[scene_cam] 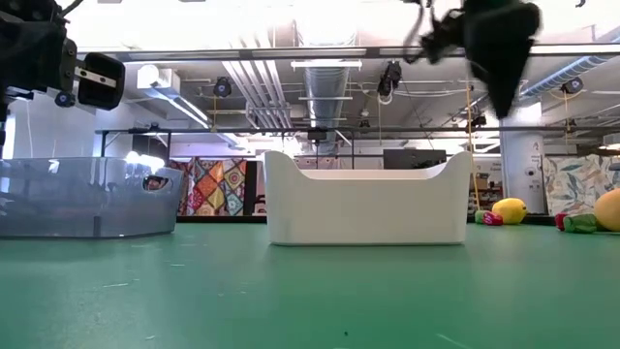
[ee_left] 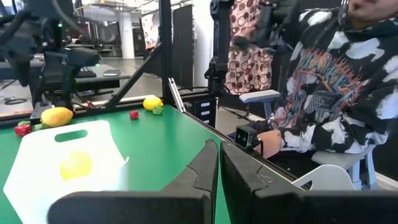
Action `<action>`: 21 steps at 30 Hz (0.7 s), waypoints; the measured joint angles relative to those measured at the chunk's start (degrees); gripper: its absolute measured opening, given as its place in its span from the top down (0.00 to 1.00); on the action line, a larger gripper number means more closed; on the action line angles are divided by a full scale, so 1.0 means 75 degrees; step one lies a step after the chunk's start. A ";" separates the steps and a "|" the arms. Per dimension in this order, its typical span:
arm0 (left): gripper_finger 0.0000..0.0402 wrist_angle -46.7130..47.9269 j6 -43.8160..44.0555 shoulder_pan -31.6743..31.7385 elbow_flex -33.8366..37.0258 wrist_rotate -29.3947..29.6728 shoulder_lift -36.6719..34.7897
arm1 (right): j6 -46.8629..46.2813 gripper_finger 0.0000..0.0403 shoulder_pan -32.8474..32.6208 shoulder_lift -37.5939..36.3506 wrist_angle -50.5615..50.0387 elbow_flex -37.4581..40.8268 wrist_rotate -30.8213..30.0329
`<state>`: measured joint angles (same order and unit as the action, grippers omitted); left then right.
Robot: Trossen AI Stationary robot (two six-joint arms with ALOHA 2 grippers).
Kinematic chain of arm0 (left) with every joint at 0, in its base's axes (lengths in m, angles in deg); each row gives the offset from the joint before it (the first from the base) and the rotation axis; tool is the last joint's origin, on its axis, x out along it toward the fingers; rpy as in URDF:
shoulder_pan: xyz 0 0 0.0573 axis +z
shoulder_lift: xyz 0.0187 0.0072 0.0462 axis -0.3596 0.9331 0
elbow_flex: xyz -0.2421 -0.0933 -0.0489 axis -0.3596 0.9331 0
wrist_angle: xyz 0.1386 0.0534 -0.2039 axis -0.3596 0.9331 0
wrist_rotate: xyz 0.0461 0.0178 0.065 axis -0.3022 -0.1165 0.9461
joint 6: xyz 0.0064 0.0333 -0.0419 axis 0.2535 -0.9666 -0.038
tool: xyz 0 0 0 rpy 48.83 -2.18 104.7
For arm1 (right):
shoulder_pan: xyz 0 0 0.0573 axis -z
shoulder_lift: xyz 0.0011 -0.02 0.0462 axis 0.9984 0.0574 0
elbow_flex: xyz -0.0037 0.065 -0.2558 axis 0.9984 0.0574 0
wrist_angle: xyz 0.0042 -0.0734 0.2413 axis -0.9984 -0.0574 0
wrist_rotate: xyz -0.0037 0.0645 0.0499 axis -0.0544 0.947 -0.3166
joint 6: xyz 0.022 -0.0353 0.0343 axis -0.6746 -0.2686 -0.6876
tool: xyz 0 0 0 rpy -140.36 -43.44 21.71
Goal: Sort produce into baskets
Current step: Put the yellow lemon into the white bin
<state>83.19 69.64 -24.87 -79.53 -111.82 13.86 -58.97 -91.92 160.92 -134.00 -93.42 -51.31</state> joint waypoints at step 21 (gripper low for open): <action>1.00 0.0002 -0.0001 0.0000 0.0000 0.0006 0.0002 | -0.0028 0.06 0.1899 0.0332 0.0313 0.3796 0.1539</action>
<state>83.20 69.63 -24.87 -79.53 -111.77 13.87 -59.18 -77.68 163.41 -131.65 -64.95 -39.77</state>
